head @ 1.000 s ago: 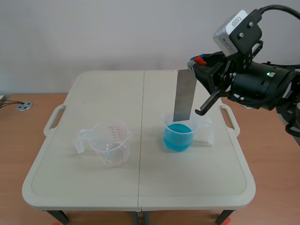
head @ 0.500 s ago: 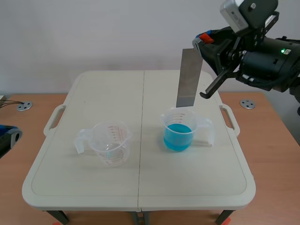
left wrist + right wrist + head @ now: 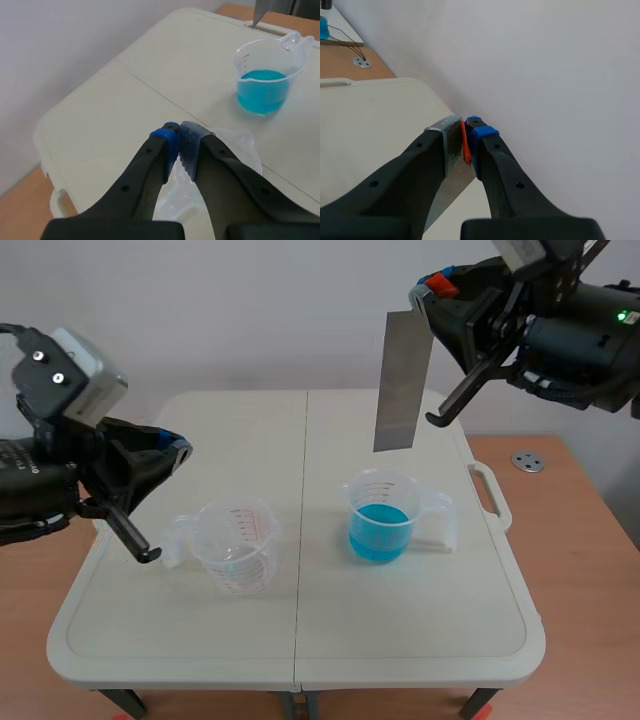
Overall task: Hold the metal plate by the orange handle, dip it into the blue solution, take it out and point at it, then put the plate back in the beaker on the left.
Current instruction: 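Raise the plate and point at it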
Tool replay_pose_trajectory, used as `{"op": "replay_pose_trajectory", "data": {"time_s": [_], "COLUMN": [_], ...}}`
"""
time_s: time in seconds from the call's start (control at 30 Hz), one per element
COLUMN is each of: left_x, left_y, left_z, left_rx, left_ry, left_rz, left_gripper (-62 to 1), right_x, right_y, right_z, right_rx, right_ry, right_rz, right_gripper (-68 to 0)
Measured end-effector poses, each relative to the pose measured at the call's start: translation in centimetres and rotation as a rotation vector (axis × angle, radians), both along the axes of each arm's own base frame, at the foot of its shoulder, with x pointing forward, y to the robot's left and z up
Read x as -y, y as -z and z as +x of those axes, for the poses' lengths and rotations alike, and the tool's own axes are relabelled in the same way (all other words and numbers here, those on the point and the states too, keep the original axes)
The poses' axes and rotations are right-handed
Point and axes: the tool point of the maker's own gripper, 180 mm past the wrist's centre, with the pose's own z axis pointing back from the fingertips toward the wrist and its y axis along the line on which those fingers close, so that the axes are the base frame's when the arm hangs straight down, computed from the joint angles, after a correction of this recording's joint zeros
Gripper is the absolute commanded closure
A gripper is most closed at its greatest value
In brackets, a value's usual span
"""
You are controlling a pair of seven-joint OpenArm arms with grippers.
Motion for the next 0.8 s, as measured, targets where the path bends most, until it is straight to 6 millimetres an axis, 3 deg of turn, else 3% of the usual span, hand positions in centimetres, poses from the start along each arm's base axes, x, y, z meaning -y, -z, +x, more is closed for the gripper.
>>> {"op": "replay_pose_trajectory", "data": {"time_s": [0.17,0.4,0.8], "left_x": [2.4,6.3,11.6], "left_y": [2.1,2.4,3.0], "left_z": [1.6,3.1,2.9], "left_rx": [-0.016,0.012,0.019], "left_ry": [0.028,0.087,0.21], "left_rz": [0.022,0.043,0.075], "left_gripper": [-1.4,-1.4,-1.4], "right_x": [-0.1,-0.1,-0.1], "right_y": [-0.4,-0.7,-0.7], "right_z": [-0.1,-0.2,-0.2], "right_rx": [0.011,0.011,0.011], "right_ry": [-0.004,-0.009,-0.009], "right_rz": [0.005,0.027,0.027], "right_gripper": [-1.3,-1.3,-1.3]}}
